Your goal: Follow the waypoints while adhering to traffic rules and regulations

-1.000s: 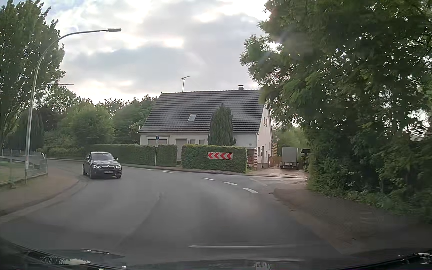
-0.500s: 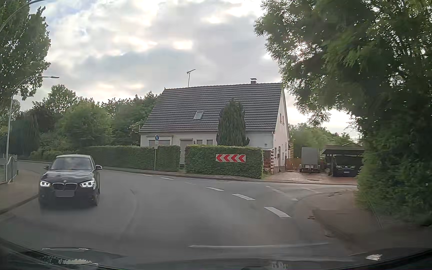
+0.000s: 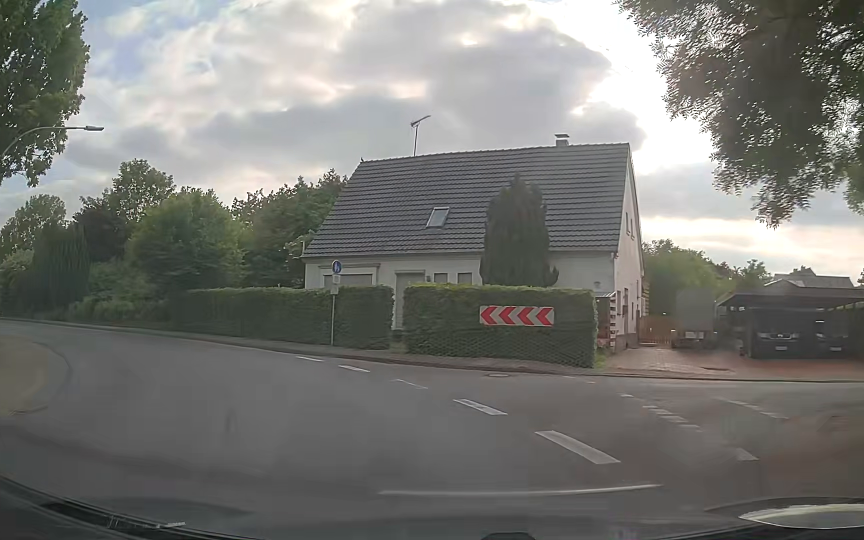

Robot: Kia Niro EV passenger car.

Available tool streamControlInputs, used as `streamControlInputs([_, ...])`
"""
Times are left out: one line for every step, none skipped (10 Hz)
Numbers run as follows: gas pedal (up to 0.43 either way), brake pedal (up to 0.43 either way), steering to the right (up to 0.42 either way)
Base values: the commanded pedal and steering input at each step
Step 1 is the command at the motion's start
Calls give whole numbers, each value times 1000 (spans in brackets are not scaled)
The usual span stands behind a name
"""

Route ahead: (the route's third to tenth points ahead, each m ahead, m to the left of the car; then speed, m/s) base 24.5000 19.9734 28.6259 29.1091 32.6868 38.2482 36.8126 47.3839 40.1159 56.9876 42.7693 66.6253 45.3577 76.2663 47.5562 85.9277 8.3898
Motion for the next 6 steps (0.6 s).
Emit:
streamControlInputs([130, 0, -126])
streamControlInputs([130, 0, -138])
streamControlInputs([130, 0, -149])
streamControlInputs([130, 0, -161])
streamControlInputs([138, 0, -168])
streamControlInputs([150, 0, -176])
